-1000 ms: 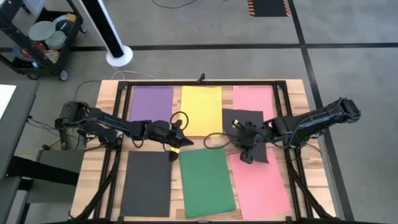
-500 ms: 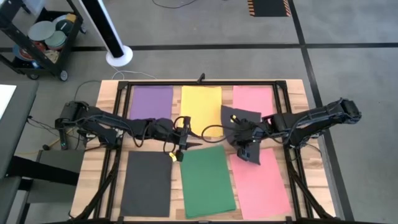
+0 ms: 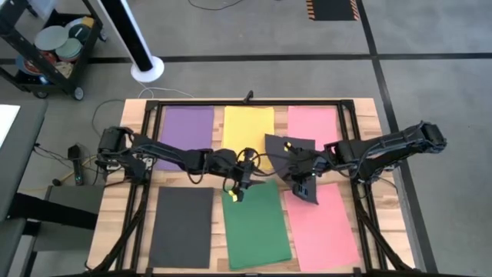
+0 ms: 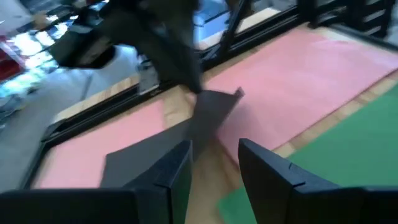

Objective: Organize paper
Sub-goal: Stack the black paper on top of the black paper

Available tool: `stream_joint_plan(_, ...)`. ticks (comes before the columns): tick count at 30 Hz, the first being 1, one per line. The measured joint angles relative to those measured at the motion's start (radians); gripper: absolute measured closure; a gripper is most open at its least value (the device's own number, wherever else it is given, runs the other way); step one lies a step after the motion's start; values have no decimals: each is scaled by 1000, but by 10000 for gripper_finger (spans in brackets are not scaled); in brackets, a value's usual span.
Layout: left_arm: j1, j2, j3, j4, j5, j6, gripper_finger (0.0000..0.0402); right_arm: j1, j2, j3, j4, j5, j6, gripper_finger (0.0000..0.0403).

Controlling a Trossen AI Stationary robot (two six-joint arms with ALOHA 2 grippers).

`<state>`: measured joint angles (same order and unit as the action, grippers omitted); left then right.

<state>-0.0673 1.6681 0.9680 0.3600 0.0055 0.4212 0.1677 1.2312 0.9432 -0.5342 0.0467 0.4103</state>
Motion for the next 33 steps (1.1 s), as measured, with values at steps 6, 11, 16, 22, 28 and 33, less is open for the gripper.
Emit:
stream_joint_plan(6,0,89,74,-44,69,9,274,0,0,0,2,-8,0,403)
stream_joint_plan(11,0,111,97,-32,57,27,274,3,0,0,4,-8,0,403)
stream_joint_plan(16,10,111,120,-34,17,54,274,3,0,0,10,-19,0,403)
stream_joint_plan(22,37,111,144,-38,79,36,274,9,0,0,23,-24,0,403)
stream_joint_plan(28,42,120,158,-62,104,28,274,9,0,0,28,-24,0,403)
stream_joint_plan(33,44,128,158,-55,103,26,274,9,0,0,47,-24,-1,403)
